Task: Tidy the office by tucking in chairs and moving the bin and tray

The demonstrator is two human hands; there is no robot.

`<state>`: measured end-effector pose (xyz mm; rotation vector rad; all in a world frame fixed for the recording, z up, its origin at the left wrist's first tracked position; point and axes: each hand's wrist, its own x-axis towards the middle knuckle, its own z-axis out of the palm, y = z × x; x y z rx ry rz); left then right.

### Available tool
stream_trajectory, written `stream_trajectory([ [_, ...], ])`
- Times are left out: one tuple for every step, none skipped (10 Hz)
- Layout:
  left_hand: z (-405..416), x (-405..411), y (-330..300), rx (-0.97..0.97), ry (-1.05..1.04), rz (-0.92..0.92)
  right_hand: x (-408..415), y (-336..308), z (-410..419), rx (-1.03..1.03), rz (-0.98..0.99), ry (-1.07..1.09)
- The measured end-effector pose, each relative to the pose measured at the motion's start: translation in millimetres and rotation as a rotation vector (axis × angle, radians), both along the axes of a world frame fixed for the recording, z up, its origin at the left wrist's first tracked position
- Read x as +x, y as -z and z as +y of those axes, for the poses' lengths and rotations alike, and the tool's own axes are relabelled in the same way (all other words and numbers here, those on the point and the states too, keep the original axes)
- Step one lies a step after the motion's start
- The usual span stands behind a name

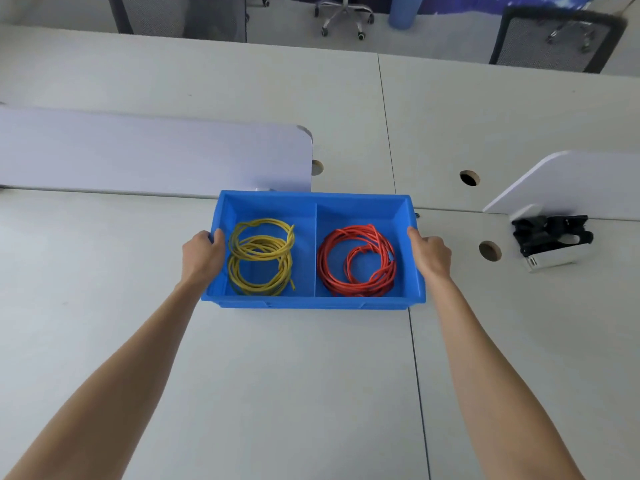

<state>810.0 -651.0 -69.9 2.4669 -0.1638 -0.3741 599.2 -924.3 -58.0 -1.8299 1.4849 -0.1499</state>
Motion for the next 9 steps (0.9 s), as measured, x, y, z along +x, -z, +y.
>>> stream_trajectory([
  [-6, 5, 4, -0.010, 0.009, -0.020, 2, 5, -4, 0.000, 0.008, 0.003],
  [-12, 10, 7, -0.023, 0.010, -0.029, 3, 12, -6, -0.001, 0.005, 0.015],
  [-16, 11, 8, -0.009, 0.015, -0.010, 4, 17, -5, 0.000, 0.007, 0.017],
  [-16, 12, 10, 0.000, 0.014, 0.007, 3, 20, -6, -0.007, 0.003, -0.003],
  [-14, 11, 9, -0.015, 0.003, 0.007, 2, 21, -4, -0.011, -0.011, -0.012],
  [-16, 11, 7, -0.023, -0.008, -0.003, 4, 20, -1, -0.020, -0.037, -0.031],
  [-15, 4, 8, 0.025, 0.025, 0.009, 0, 18, 5, -0.022, -0.061, -0.047],
  [-11, -9, 6, 0.029, 0.070, -0.081, -5, 9, 10, 0.022, -0.133, -0.039],
  [14, -45, 4, -0.070, 0.143, -0.268, -36, 13, 38, -0.061, -0.222, -0.026],
])
